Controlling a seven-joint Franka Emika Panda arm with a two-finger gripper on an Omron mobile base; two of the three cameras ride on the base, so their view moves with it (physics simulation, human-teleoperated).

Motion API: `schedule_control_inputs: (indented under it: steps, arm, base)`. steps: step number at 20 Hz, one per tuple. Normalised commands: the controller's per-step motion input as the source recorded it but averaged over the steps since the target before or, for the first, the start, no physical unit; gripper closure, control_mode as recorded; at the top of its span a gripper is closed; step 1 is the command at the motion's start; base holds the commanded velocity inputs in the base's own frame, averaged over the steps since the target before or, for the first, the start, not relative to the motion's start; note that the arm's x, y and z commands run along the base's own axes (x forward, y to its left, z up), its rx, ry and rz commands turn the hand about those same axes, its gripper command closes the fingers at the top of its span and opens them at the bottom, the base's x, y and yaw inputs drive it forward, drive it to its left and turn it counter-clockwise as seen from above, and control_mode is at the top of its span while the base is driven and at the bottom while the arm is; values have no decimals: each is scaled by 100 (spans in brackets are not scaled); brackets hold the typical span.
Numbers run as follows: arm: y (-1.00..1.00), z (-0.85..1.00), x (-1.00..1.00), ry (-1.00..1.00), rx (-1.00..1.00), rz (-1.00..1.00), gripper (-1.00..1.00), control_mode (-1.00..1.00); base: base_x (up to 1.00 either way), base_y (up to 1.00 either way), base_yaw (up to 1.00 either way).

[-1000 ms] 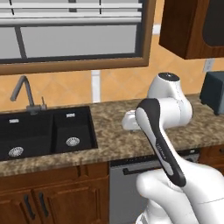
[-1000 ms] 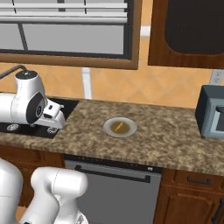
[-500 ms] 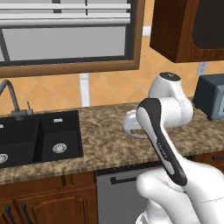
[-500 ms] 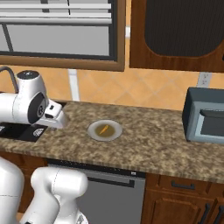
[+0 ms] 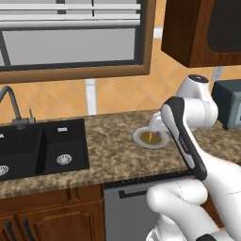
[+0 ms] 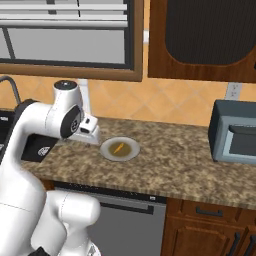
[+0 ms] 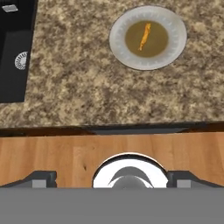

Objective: Pick up the knife from the drawer and place it on the cutting board. Then place the meat from the plate to the cutting board.

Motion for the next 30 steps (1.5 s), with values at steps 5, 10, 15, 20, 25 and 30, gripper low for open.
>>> schedule_control_inputs:
  steps: [5,10,15,20,25,30]
  arm:
    - [-37,-52,71,0,3,-8,-100,-100]
    - [-38,-49,74,3,0,-4,-100,-100]
    - [-17,-24,65,0,0,0,-100,-100]
    - [0,-26,47,0,0,0,-100,-100]
    - [0,-45,63,0,-1,0,-100,-100]
    - [0,-52,64,1,-2,0,-100,-100]
  base:
    - [0,0,0]
    - [0,0,0]
    - [0,0,0]
    - [0,0,0]
    - [0,0,0]
    - [0,0,0]
